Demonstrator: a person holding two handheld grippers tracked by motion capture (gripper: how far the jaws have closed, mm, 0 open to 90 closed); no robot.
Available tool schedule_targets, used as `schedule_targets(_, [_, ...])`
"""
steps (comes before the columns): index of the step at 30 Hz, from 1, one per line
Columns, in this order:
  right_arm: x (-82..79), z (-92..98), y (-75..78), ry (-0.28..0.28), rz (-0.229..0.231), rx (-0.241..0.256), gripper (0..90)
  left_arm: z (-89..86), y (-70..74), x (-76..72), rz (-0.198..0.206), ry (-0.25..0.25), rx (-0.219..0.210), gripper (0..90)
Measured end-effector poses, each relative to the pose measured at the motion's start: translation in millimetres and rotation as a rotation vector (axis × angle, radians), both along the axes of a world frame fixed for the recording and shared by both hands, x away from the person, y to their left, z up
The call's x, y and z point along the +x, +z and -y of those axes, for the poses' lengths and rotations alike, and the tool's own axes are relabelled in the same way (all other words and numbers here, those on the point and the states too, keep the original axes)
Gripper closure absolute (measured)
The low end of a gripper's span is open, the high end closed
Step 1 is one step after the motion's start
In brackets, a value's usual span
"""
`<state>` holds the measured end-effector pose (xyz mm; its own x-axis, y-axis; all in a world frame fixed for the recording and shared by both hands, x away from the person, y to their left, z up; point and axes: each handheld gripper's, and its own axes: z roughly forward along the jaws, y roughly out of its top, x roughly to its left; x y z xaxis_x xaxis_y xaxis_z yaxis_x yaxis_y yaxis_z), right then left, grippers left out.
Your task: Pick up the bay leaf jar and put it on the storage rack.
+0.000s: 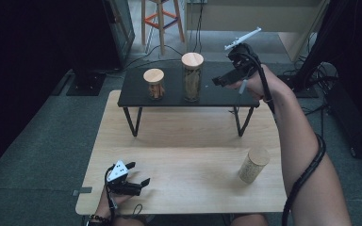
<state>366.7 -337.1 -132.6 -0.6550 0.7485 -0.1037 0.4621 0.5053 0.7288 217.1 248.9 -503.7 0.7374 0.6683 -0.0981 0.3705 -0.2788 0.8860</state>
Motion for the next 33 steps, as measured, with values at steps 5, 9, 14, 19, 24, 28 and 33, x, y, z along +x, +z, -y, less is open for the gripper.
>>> schedule_targets(5, [-11.0,12.9,-1.2,-0.016,0.005,0.000,0.3,-0.3,-0.1,0.1,-0.002,0.002,-0.002,3.4])
schedule_targets(9, [-21.0,23.7,-2.9,-0.028,0.013,-0.003,0.3,0.0,0.1,0.4,-0.003,0.001,-0.001,3.4])
schedule_targets(14, [-31.0,30.9,-6.9,-0.044,0.015,-0.025,0.3,-0.2,0.1,0.4,-0.002,0.000,-0.001,3.4])
schedule_targets(19, [-38.6,39.5,-13.0,-0.054,0.014,-0.029,0.3,0.3,0.3,0.3,-0.002,0.000,0.002,3.4])
schedule_targets(24, [-43.4,44.2,-18.1,-0.066,0.013,-0.051,0.3,0.3,0.3,0.3,-0.002,0.001,0.002,3.4])
schedule_targets(28, [-46.5,50.1,-23.5,-0.072,0.010,-0.045,0.3,0.2,0.6,1.1,-0.004,-0.002,0.003,3.4])
schedule_targets(33, [-53.6,55.1,-32.5,-0.064,0.009,-0.057,0.3,0.7,0.4,0.5,-0.003,0.001,0.003,3.4])
